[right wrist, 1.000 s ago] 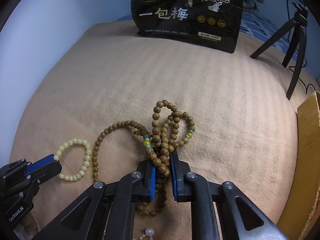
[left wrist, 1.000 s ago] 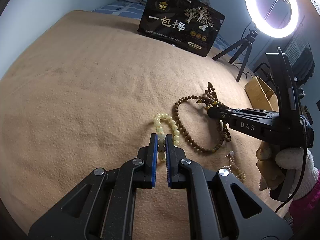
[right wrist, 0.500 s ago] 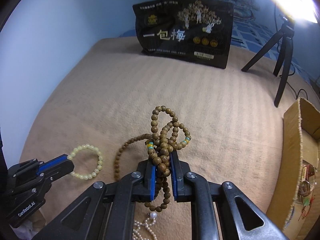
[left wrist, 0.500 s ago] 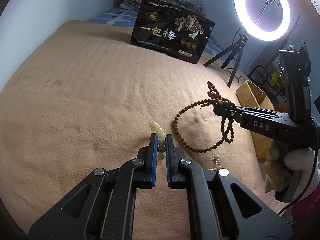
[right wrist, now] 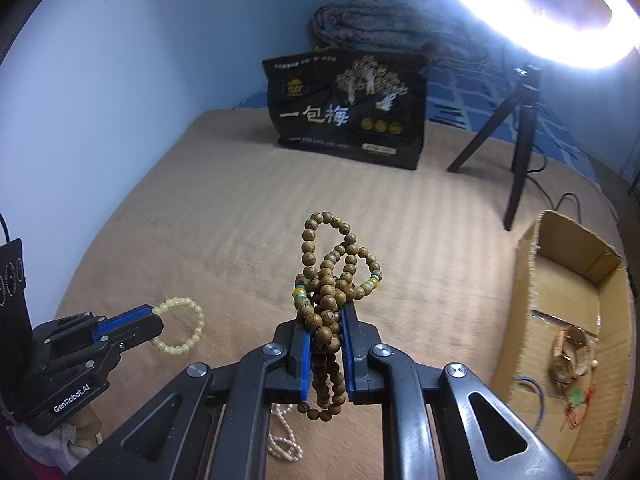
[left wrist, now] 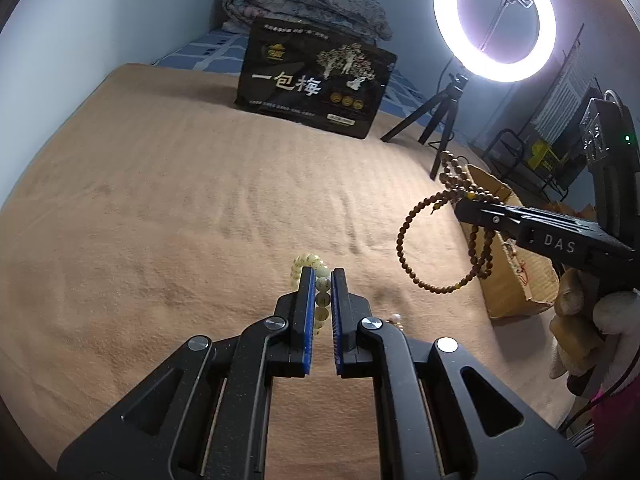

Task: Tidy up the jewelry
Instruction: 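Lift both bracelets and carry them over the cardboard box with both tools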

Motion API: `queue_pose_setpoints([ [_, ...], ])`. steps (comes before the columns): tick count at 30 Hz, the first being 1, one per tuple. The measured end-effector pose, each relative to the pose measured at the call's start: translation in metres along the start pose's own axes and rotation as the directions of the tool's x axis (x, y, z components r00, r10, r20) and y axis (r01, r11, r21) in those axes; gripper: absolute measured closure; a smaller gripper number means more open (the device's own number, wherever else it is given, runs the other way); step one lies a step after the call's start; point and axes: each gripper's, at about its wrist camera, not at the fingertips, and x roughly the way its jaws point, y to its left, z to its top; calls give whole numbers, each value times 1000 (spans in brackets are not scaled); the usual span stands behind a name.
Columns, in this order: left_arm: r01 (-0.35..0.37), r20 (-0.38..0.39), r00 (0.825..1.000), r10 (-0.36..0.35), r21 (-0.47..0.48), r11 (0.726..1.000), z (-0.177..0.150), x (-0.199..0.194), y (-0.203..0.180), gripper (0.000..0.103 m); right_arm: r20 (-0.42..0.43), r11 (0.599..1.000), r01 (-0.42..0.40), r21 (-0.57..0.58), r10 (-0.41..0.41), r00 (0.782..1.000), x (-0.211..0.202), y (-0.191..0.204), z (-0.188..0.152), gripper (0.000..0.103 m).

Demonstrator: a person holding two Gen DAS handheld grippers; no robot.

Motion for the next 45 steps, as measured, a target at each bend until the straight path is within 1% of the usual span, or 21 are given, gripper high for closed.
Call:
queue_pose_setpoints([
  [8, 37, 18, 999, -38, 47, 998, 5, -3, -33, 97, 42, 999, 28, 19, -29, 999, -35, -21, -4, 93],
  [19, 119, 28, 992, -123, 111, 987, 18, 4, -91, 97, 72, 994, 76, 83, -82, 994, -73, -70, -15, 93],
  [23, 152, 32, 987, -158, 130, 980, 26, 9, -112, 98, 79, 990, 95, 106, -104, 991, -87, -88, -22, 92],
  [35, 236, 12, 970, -245, 214, 948, 44, 37, -184, 97, 77, 974, 159, 161, -173, 982, -119, -133, -45, 92],
  [40, 251, -1, 966, -259, 240, 938, 51, 52, -208, 98, 70, 965, 181, 191, -197, 978, -124, -152, -53, 92],
  [45, 253, -7, 966, -260, 251, 934, 59, 70, -224, 98, 60, 956, 203, 210, -220, 974, -125, -165, -57, 92],
])
